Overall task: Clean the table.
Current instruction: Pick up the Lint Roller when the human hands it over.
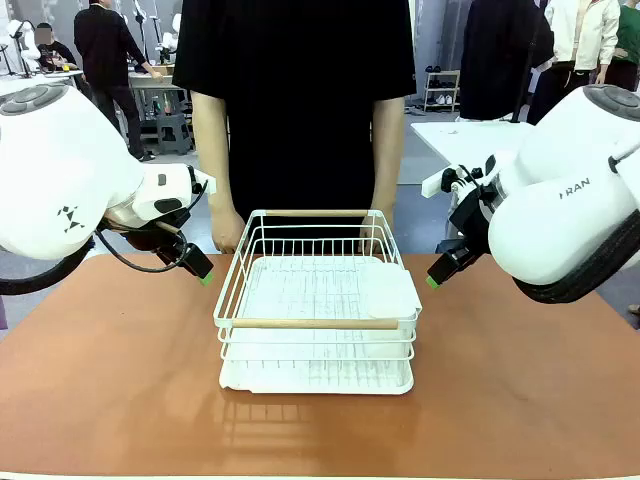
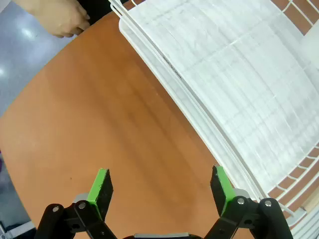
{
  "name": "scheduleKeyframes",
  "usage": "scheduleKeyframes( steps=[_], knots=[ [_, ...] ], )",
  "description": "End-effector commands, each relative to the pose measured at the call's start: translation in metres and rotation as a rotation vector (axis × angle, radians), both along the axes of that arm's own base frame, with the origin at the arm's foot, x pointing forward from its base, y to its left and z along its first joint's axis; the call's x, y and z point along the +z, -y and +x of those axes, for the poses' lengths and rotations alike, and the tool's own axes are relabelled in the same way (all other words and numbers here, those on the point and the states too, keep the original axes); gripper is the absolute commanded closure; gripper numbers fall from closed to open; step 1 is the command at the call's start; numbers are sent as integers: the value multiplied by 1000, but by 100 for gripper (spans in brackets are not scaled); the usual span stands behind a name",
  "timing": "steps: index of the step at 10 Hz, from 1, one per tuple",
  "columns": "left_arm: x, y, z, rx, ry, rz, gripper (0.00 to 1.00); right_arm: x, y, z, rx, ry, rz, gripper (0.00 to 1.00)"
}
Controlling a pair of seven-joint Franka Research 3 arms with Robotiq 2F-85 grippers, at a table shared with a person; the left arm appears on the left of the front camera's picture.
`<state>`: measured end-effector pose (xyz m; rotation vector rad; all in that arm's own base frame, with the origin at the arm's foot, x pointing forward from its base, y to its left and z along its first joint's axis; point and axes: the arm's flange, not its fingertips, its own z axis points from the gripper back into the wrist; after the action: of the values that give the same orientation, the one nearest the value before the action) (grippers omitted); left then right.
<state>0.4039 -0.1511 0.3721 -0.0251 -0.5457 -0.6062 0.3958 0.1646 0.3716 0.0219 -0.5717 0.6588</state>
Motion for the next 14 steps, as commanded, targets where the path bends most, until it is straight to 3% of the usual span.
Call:
scheduleKeyframes(
  steps=[1,13,14],
  knots=[
    [0,0,0,0,0,0,0,0,0,0,0,0,0,0],
    [0,0,0,-1,0,0,0,0,0,0,1,0,-1,0],
    [7,-9,1,-3,-19,-25,0,6,10,3,-13,-45,20,0]
  ],
)
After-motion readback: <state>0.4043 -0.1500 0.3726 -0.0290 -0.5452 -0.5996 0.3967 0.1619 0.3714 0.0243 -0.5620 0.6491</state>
